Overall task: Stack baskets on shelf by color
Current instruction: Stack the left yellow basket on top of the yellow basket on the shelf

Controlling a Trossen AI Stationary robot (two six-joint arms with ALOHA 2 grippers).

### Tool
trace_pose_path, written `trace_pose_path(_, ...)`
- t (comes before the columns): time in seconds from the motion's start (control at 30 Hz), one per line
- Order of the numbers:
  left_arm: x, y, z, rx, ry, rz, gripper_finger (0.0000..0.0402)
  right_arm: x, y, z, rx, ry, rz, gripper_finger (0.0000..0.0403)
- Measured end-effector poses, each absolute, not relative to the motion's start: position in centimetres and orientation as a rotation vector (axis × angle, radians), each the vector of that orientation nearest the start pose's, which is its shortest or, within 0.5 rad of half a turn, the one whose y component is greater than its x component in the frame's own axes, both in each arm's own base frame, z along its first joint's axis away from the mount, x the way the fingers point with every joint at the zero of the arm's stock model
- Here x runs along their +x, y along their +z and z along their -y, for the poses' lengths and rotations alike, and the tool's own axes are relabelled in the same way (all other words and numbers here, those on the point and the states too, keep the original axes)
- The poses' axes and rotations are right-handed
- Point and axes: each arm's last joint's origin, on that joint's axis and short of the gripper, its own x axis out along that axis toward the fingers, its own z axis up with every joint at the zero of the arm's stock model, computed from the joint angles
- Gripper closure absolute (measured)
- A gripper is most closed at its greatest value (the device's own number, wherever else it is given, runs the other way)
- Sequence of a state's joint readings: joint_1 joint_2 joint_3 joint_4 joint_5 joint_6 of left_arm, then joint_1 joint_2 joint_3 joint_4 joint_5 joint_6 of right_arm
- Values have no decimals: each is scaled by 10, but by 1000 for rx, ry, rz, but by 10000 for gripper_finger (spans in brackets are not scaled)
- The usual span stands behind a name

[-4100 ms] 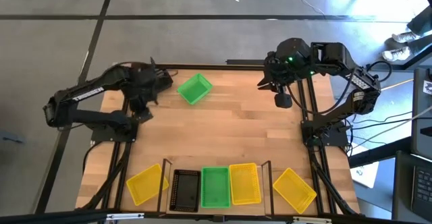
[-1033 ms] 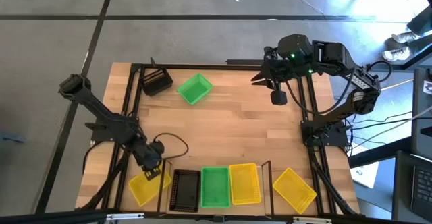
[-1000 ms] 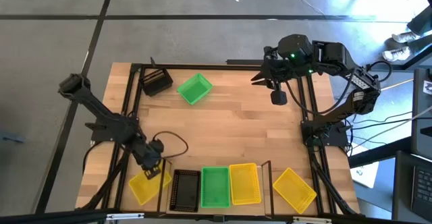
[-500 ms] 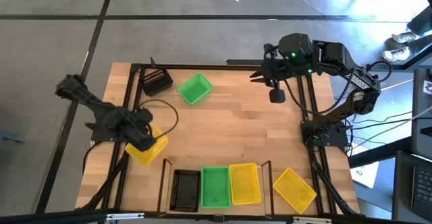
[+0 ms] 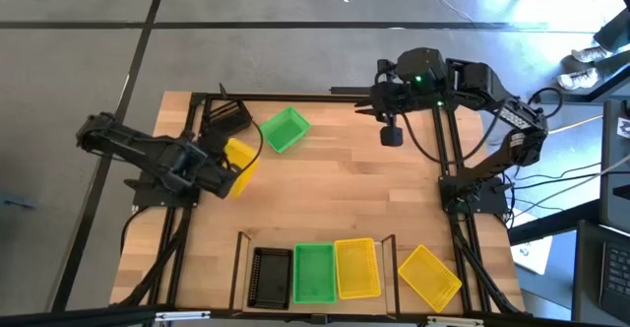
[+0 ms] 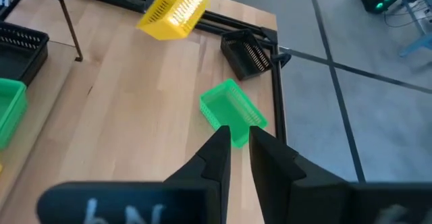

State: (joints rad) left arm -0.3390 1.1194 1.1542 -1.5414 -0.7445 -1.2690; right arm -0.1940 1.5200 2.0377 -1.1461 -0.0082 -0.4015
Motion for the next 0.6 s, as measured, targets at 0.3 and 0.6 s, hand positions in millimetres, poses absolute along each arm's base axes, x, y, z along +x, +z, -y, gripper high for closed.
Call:
trace_pose_path(0.3, 168, 328, 16, -170, 1078, -620, 401, 295, 470, 60, -374, -119, -668, 347)
trace_pose_path(0.6, 185, 337, 6, -89, 1090, -502, 401, 335, 453, 65, -432, -104, -631, 347)
